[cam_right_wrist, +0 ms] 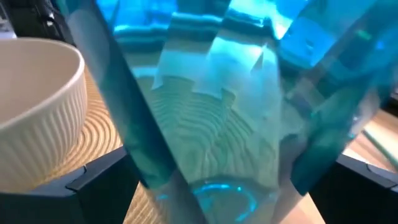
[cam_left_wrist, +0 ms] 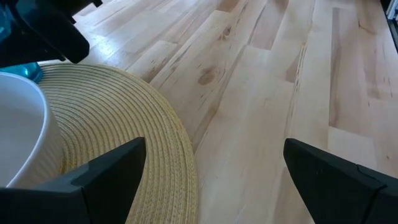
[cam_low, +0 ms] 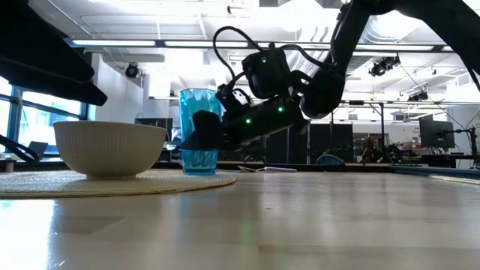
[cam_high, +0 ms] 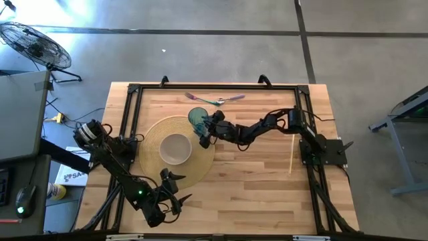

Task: Pick & Place Utensil
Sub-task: Put the blue cup on the brown mat to the top right of the white bowl, then put the yellow straw into the blue cup

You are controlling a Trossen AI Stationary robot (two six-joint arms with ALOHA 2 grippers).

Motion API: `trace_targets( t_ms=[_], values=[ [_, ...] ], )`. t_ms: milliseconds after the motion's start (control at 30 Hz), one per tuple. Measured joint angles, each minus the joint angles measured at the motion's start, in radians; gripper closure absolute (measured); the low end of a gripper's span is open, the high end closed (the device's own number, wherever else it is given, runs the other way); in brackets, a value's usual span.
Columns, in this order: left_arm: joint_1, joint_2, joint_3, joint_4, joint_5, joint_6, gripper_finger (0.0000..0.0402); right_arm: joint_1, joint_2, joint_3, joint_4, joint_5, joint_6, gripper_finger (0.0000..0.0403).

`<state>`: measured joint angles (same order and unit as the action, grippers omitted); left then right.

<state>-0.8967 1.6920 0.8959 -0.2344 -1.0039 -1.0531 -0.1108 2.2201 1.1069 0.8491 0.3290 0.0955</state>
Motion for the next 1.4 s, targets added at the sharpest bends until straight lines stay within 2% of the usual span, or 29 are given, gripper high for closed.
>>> trace_targets(
  t_ms=[200, 500, 933, 1133, 1267, 1400],
  values=[
    [0.000, 0.000, 0.000, 0.000, 0.001, -0.010, 0.0028, 0.000, -0.022, 0.000, -0.098, -0.005, 0.037, 0.0003],
    [0.000, 0.000, 0.000, 0.000, -0.001, -0.026, 0.0028, 0.002, -0.031, -0.001, -0.133, -0.055, 0.146, 0.0003],
    [0.000, 0.000, 0.000, 0.000, -0.001, -0.031, 0.0028, 0.021, -0.114, -0.004, -0.378, -0.007, 0.159, 0.0006],
    [0.000, 0.000, 0.000, -0.001, -0.002, -0.031, 0.0028, 0.063, -0.226, -0.004, -0.651, 0.027, 0.207, 0.0006],
    [0.000, 0.000, 0.000, 0.000, 0.010, -0.031, 0.0028, 0.106, -0.327, -0.004, -0.952, 0.063, 0.280, 0.0006],
    [0.000, 0.000, 0.000, 0.000, 0.052, -0.028, 0.0028, 0.160, -0.430, -0.004, -1.298, 0.066, 0.460, 0.0008]
  ],
)
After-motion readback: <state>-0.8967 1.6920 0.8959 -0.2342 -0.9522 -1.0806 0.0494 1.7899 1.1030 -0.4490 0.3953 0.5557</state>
